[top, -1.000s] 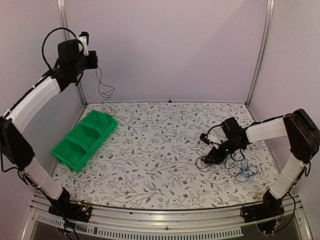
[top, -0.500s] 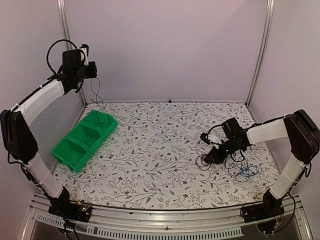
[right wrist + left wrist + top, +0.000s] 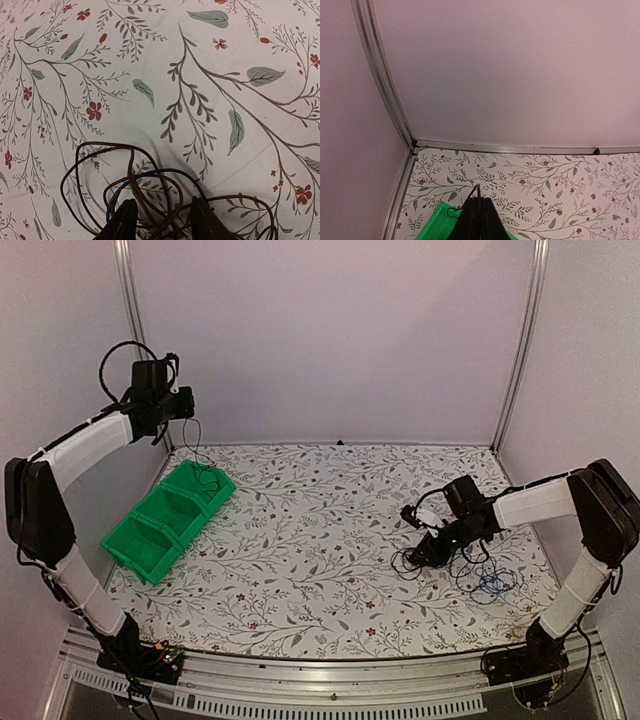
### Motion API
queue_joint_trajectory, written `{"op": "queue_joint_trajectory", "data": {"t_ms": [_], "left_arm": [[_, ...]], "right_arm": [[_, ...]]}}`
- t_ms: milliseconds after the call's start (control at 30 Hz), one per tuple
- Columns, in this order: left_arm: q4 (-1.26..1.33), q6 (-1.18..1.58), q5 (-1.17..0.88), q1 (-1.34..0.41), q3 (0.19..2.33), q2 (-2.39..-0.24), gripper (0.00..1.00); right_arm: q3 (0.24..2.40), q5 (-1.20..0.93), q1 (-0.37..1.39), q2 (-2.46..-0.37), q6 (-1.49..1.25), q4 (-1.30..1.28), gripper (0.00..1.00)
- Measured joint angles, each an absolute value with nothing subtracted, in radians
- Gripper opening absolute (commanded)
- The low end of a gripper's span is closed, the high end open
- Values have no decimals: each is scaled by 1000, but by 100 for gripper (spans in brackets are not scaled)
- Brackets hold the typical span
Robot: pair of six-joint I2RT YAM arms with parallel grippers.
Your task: Untangle the cables
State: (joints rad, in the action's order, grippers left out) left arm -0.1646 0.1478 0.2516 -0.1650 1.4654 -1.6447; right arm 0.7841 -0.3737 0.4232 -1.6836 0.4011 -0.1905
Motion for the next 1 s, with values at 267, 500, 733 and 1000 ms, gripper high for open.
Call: {"op": "queue_joint_trajectory", "data": {"t_ms": [267,500,733,1000], "left_arm": [[-152,143,252,-160,1362,-1559,0],[-150,142,252,-150,1249,-1545,0],[-142,136,254,-143,1228,-1570,0],[-104,125,264,-89,1228,-1673,0]], "right_arm": [[786,-371,423,-1684,401,-193,41],[791,-370,423,-1686,400,-198,41],[794,-369,423,-1688,401,-201,42],[801,-356,423,-1693,400,-201,40]]}}
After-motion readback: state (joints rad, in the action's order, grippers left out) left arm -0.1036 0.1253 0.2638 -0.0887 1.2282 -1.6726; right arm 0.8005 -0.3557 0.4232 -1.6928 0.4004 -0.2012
